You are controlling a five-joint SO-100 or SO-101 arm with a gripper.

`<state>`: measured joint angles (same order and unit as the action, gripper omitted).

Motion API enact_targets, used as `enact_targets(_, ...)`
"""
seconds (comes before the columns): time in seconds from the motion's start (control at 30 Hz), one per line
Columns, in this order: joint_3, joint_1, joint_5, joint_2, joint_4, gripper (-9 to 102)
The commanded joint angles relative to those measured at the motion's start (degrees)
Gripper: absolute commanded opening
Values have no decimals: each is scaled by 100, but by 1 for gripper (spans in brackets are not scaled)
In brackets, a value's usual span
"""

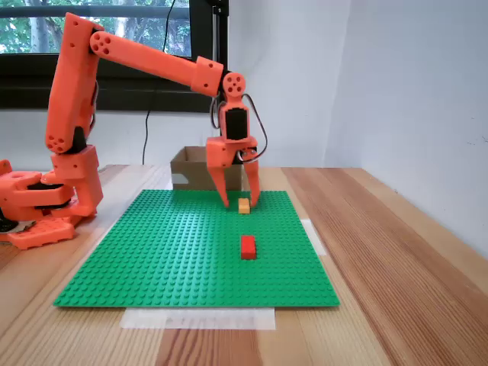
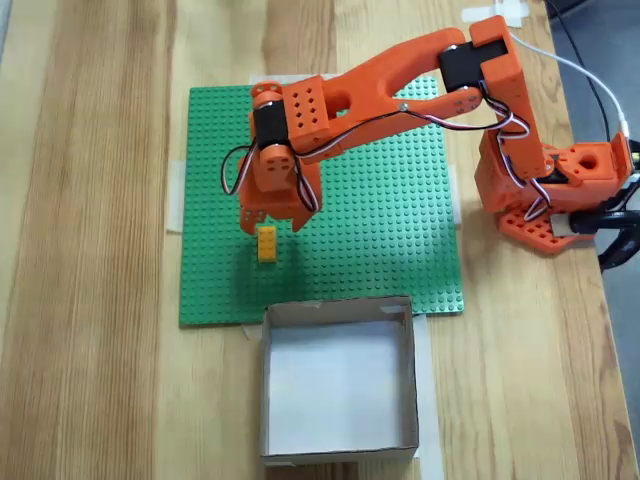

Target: Pick the yellow lego block and put it in the box.

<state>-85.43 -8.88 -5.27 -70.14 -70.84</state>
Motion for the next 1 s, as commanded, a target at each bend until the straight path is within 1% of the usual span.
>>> enact_targets(0.0, 229, 53, 18, -35, 35, 23)
enact_targets(0.97, 62, -123, -167, -35, 44, 22)
